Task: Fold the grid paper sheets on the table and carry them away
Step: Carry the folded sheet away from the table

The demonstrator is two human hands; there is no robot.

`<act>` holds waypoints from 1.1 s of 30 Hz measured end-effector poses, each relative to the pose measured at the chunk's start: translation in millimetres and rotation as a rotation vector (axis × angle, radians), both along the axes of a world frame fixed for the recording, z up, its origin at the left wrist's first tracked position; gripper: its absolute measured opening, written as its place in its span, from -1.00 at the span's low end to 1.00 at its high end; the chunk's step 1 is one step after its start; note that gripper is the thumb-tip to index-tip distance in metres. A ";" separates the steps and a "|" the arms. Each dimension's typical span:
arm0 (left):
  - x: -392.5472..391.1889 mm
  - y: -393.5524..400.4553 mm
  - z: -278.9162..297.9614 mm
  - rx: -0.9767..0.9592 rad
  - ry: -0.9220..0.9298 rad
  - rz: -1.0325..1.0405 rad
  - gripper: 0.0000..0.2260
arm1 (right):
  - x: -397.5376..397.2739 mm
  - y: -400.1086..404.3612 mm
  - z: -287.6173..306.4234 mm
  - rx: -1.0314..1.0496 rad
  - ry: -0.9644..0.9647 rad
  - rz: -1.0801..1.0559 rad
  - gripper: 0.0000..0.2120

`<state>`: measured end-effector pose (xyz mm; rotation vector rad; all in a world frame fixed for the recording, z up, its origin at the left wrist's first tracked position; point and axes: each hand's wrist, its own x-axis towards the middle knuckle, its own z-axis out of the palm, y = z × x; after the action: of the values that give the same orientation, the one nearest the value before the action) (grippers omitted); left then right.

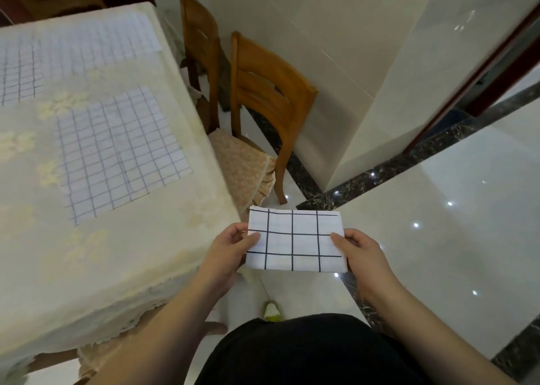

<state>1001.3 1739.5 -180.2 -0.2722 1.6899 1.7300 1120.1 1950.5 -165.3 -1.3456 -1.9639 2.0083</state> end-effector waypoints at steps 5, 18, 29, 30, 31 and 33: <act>-31.8 2.9 -3.8 -0.028 0.005 0.066 -0.95 | -40.3 12.4 -5.0 -0.038 -0.022 0.078 -0.89; -79.5 31.7 -25.3 -0.147 -0.073 0.481 -0.98 | -189.1 66.0 -37.9 -0.213 -0.124 0.528 -0.85; -81.3 55.9 -40.2 -0.231 -0.141 0.884 -0.95 | -311.8 75.1 -59.8 -0.161 -0.173 0.996 -0.91; -77.3 54.7 -44.0 -0.235 -0.158 0.917 -0.94 | -318.5 69.1 -61.3 -0.151 -0.162 1.030 -0.91; -73.4 53.0 -48.5 -0.235 -0.180 0.945 -0.93 | -324.4 62.5 -63.0 -0.145 -0.152 1.065 -0.91; -66.4 50.4 -59.0 -0.225 -0.232 0.991 -0.93 | -335.5 47.0 -67.0 -0.133 -0.147 1.138 -0.90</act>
<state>934.9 1790.0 -239.2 -1.5588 1.6741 2.0174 784.6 1997.5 -232.3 -0.2978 -3.1403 2.4253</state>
